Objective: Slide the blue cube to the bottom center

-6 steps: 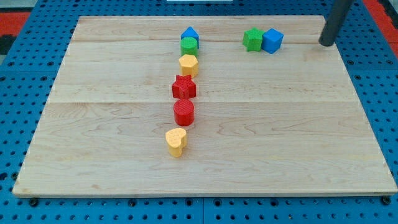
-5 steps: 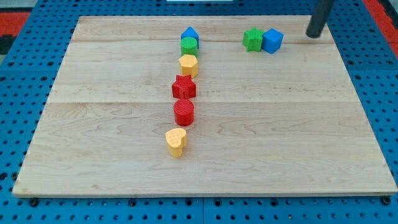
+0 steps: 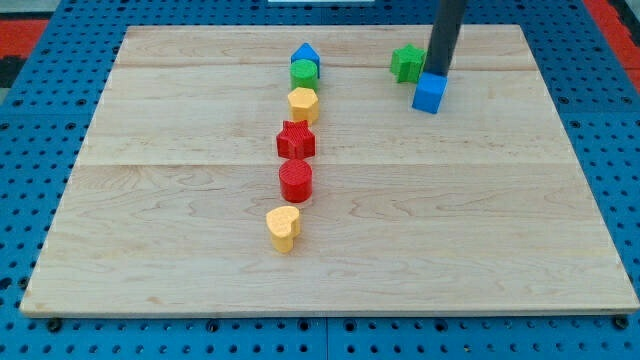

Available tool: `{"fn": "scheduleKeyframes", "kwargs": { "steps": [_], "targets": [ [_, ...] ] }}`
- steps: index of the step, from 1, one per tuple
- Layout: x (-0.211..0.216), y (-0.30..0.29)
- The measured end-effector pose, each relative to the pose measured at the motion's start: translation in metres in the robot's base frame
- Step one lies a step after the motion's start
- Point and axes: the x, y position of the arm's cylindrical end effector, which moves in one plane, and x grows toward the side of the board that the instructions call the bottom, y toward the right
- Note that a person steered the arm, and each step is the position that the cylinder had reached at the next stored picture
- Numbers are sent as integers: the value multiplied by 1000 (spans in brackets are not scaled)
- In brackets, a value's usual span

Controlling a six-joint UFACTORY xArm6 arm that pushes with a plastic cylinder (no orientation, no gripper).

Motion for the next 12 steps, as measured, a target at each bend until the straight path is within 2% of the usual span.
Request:
{"fn": "scheduleKeyframes", "kwargs": {
  "steps": [1,2,3,5,6,7,8,9,12],
  "targets": [
    [53,-45],
    [74,-41],
    [65,-11],
    [200,-50],
    [248,-62],
    [251,-29],
    [251,28],
    [279,33],
    [293,-86]
  ]
}}
